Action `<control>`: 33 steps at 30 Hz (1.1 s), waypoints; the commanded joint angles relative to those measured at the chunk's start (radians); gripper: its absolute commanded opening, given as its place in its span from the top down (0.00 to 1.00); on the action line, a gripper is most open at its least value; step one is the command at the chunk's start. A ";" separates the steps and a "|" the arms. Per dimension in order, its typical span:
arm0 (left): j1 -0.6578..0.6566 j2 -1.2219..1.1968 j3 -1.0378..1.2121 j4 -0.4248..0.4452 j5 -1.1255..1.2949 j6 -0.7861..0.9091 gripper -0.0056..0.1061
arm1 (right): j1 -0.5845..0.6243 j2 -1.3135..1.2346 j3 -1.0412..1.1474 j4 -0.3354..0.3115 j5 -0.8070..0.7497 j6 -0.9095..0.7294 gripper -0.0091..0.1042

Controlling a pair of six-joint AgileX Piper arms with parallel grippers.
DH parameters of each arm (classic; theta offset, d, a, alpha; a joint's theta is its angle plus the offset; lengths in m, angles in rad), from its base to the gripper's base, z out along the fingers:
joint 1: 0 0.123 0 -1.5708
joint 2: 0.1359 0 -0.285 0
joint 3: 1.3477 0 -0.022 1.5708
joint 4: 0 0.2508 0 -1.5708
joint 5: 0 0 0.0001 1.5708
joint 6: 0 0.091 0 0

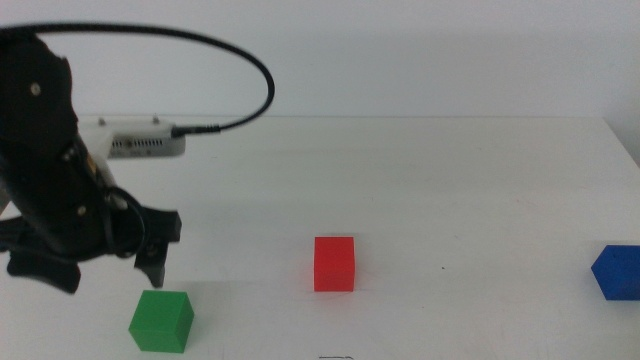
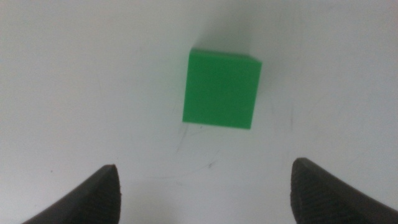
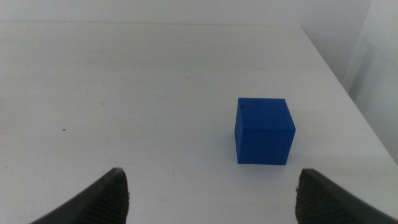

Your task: Stack red cubes first, then green, then blue cubes in a specific spot.

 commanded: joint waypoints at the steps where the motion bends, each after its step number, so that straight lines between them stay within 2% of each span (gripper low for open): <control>1: 0.001 -0.023 0.002 -0.011 -0.013 0.020 0.11 | -0.007 -0.022 -0.017 -0.012 -0.079 -0.005 0.23; 10: 0.001 0.100 0.011 -0.021 -0.085 0.082 0.11 | -0.007 -0.022 -0.017 -0.012 -0.079 -0.005 0.23; 24: 0.001 0.301 0.011 -0.027 -0.168 0.082 0.11 | -0.007 -0.022 -0.017 -0.012 -0.079 -0.005 0.23; 29: 0.001 0.330 0.012 -0.027 -0.173 0.083 0.16 | -0.007 -0.022 -0.017 -0.012 -0.079 -0.005 0.23; 33: 0.001 0.331 0.012 -0.026 -0.187 0.084 0.27 | -0.007 -0.022 -0.017 -0.012 -0.079 -0.005 0.23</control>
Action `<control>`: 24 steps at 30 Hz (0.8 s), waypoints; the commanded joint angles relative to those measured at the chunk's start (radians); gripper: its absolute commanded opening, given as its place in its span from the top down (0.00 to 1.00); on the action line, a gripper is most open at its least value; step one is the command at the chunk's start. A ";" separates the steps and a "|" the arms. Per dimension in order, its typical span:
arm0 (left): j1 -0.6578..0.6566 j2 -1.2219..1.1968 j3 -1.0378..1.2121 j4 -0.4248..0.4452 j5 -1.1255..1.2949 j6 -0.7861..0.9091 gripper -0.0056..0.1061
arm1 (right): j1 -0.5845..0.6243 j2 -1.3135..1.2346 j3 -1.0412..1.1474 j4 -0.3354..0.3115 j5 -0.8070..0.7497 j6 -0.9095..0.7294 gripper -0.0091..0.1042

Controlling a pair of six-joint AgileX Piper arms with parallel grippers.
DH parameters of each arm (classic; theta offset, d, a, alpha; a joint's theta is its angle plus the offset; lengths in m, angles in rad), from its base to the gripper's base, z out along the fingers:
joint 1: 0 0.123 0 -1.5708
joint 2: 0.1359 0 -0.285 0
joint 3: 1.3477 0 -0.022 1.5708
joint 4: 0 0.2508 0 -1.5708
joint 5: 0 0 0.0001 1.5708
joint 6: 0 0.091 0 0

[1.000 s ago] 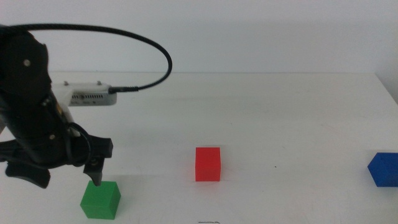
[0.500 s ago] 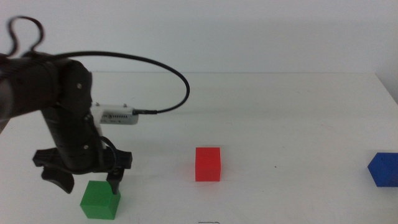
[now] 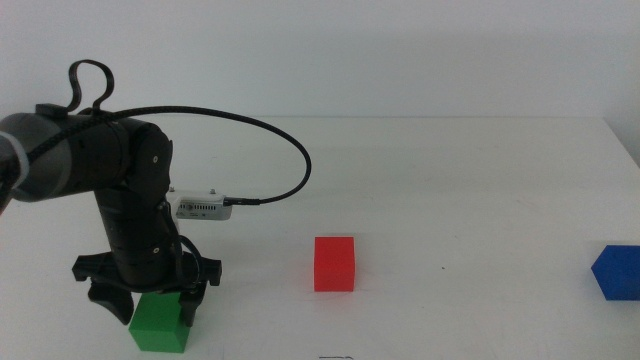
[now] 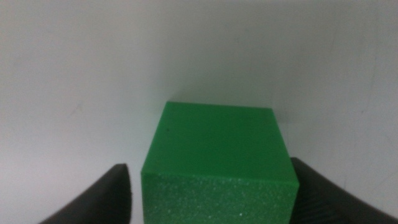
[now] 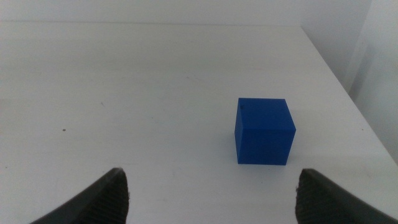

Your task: Stack red cubes first, then green, then blue cubes in a specific spot.

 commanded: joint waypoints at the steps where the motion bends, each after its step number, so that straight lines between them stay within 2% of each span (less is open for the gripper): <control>1: 0.000 -0.039 -0.020 -0.005 0.002 0.004 0.32 | -0.007 -0.022 -0.017 -0.012 -0.079 -0.005 0.23; 5: 0.000 -0.039 -0.020 -0.005 0.002 0.004 0.54 | -0.007 -0.022 -0.017 -0.012 -0.079 -0.005 0.23; 7: 0.000 -0.039 -0.020 -0.021 0.003 0.004 0.70 | -0.007 -0.022 -0.017 -0.012 -0.079 -0.005 0.23; 8: 0.000 -0.046 -0.021 -0.042 0.015 0.004 0.82 | -0.007 -0.022 -0.017 -0.012 -0.079 -0.005 0.23; 11: -0.001 -0.075 -0.056 -0.077 0.065 -0.015 0.96 | -0.007 -0.022 -0.017 -0.012 -0.079 -0.005 0.23; 18: -0.108 -0.105 -0.264 -0.032 0.166 -0.136 0.96 | -0.007 -0.022 -0.017 -0.012 -0.079 -0.005 0.23; 24: -0.247 0.003 -0.548 0.008 0.279 -0.264 0.96 | -0.007 -0.022 -0.017 -0.012 -0.079 -0.005 0.23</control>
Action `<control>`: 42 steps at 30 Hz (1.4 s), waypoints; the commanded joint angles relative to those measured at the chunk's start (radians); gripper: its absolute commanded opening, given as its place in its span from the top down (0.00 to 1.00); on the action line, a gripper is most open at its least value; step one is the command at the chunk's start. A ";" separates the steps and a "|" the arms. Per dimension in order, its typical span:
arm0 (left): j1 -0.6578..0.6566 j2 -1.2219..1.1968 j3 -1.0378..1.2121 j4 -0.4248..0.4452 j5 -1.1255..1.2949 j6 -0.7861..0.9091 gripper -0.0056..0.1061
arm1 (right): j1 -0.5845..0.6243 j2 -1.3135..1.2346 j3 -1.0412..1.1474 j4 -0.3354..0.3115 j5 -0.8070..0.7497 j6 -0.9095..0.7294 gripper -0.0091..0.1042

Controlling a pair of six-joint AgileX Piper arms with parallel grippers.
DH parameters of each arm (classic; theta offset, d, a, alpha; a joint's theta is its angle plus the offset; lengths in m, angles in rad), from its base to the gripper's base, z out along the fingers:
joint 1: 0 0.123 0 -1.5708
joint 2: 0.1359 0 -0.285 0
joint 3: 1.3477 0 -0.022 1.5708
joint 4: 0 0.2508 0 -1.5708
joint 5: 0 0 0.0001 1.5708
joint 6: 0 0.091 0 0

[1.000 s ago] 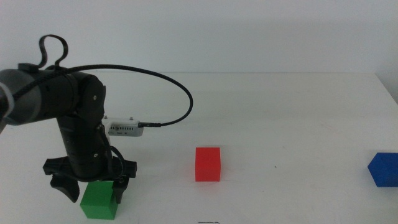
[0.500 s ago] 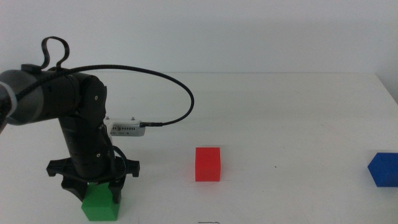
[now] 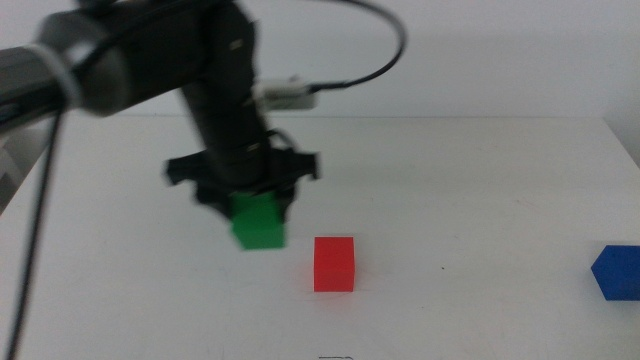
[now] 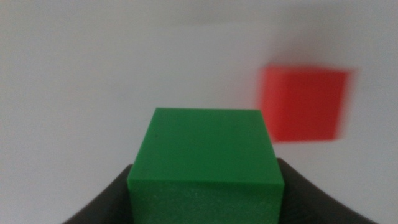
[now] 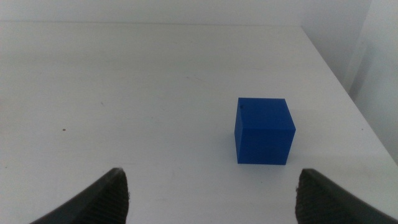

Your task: Stack red cubes first, then green, then blue cubes in a specific spot.

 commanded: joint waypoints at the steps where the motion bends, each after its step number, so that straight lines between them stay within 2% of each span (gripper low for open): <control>1: -0.052 0.012 -0.127 0.008 0.100 -0.059 0.96 | -0.007 -0.022 -0.017 -0.012 -0.079 -0.005 0.23; 7: -0.134 0.111 -0.254 0.006 0.098 -0.119 0.90 | -0.007 -0.022 -0.017 -0.012 -0.079 -0.005 0.23; 14: -0.159 0.137 -0.263 0.006 0.098 -0.137 0.82 | -0.007 -0.022 -0.017 -0.012 -0.079 -0.005 0.23; 39: -0.159 0.212 -0.263 0.006 0.033 -0.137 0.82 | -0.007 -0.022 -0.017 -0.012 -0.079 -0.005 0.23; 42: -0.159 0.212 -0.263 -0.021 -0.011 -0.119 0.82 | -0.007 -0.022 -0.017 -0.012 -0.079 -0.005 0.23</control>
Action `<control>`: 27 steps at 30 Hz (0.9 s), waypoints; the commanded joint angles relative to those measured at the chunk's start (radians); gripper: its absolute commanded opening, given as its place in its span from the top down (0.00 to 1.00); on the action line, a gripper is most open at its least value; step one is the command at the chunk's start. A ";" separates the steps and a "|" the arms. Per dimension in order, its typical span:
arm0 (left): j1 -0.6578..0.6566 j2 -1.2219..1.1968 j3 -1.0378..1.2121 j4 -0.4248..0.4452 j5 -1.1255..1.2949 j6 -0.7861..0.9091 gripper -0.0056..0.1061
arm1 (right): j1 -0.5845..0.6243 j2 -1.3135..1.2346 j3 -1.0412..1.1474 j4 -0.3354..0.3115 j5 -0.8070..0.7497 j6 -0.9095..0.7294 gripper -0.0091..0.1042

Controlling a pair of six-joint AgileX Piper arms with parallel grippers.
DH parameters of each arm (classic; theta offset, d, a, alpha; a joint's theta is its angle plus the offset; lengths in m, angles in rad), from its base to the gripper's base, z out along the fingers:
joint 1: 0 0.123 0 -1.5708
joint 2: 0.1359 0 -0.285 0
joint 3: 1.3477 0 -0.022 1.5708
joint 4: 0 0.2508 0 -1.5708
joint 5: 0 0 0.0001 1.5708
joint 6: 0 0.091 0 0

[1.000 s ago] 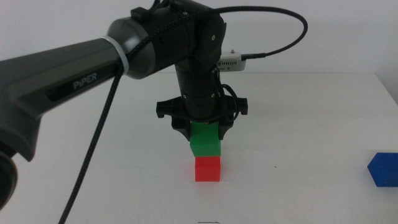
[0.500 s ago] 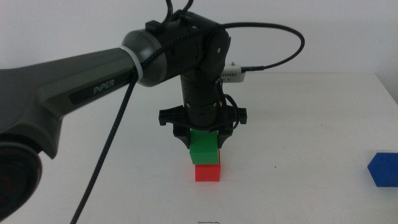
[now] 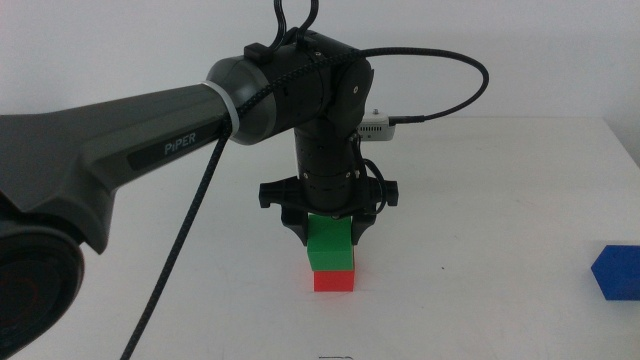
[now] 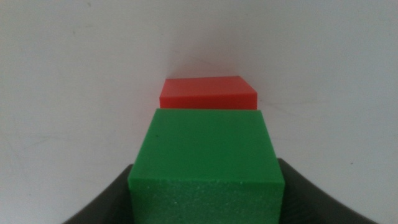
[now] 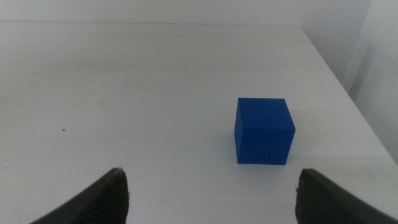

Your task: Stack red cubes first, then green, then blue cubes in a specific spot.

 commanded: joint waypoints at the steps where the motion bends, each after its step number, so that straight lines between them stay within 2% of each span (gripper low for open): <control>1: -0.005 -0.053 -0.030 -0.015 -0.018 0.007 0.82 | -0.007 -0.022 -0.017 -0.012 -0.079 -0.005 0.23; 7: -0.005 -0.053 -0.030 -0.022 -0.021 0.009 0.82 | -0.007 -0.022 -0.017 -0.012 -0.079 -0.005 0.23; 11: -0.005 -0.053 -0.030 -0.022 -0.036 0.021 0.76 | -0.007 -0.022 -0.017 -0.012 -0.079 -0.005 0.23; 16: -0.005 -0.053 -0.030 -0.022 -0.039 0.030 0.61 | -0.007 -0.022 -0.017 -0.012 -0.079 -0.005 0.23; 17: -0.005 -0.053 -0.030 -0.022 -0.041 0.034 0.46 | -0.007 -0.022 -0.017 -0.012 -0.079 -0.005 0.23; 27: -0.005 -0.053 -0.030 -0.020 -0.061 0.067 0.25 | -0.007 -0.022 -0.017 -0.012 -0.079 -0.005 0.23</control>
